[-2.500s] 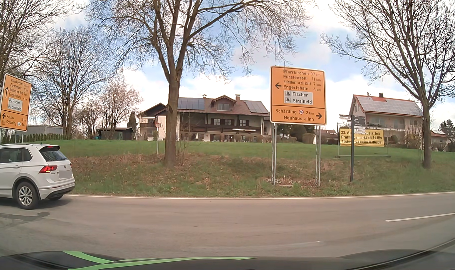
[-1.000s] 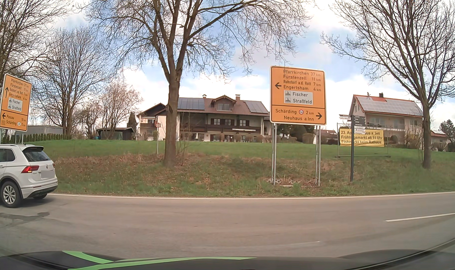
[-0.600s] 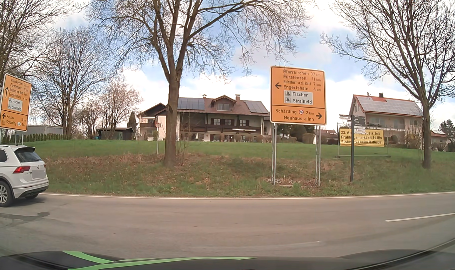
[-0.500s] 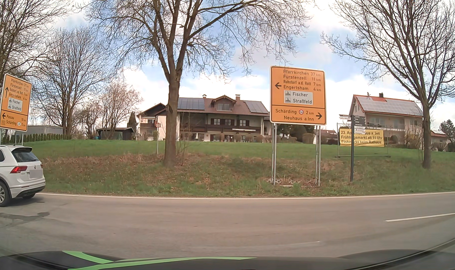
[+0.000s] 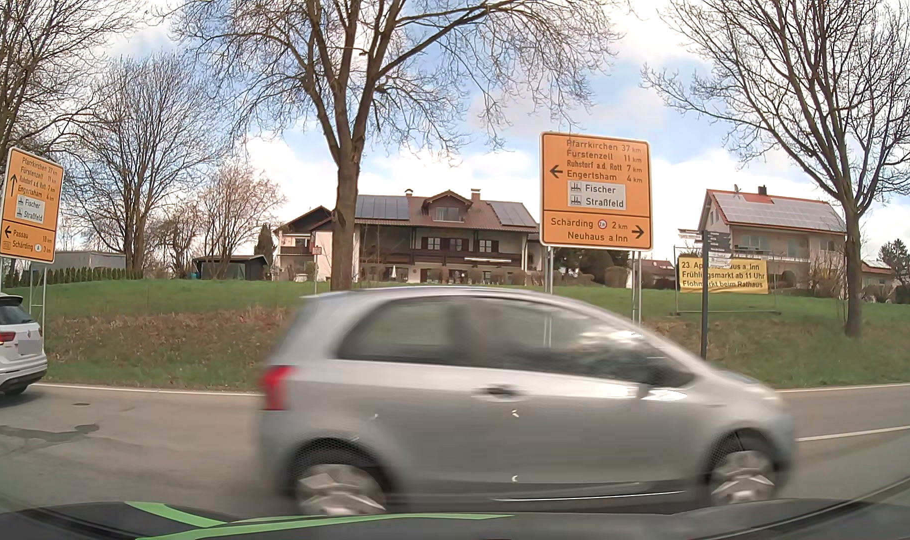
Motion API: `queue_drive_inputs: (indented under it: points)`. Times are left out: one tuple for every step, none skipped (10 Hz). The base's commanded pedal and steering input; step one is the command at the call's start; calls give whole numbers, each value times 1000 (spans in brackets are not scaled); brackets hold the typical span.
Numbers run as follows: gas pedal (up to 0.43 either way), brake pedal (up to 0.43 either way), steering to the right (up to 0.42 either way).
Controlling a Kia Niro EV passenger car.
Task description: Follow the waypoints while adhering to traffic rules and regulations
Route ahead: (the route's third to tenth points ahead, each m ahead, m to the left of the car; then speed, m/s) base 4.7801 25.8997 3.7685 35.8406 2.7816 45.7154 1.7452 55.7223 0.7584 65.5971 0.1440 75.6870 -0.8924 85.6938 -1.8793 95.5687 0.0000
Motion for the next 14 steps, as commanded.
queue_drive_inputs:
  points:
    - [0,384,-161]
    - [0,293,-161]
    - [0,177,-161]
    - [0,0,-161]
    - [0,0,-161]
    - [0,0,-161]
    - [0,0,-161]
    - [0,0,-171]
    - [87,0,-191]
    - [118,0,-226]
    - [169,0,-268]
    - [177,0,-294]
    - [197,0,-326]
    - [209,0,-358]
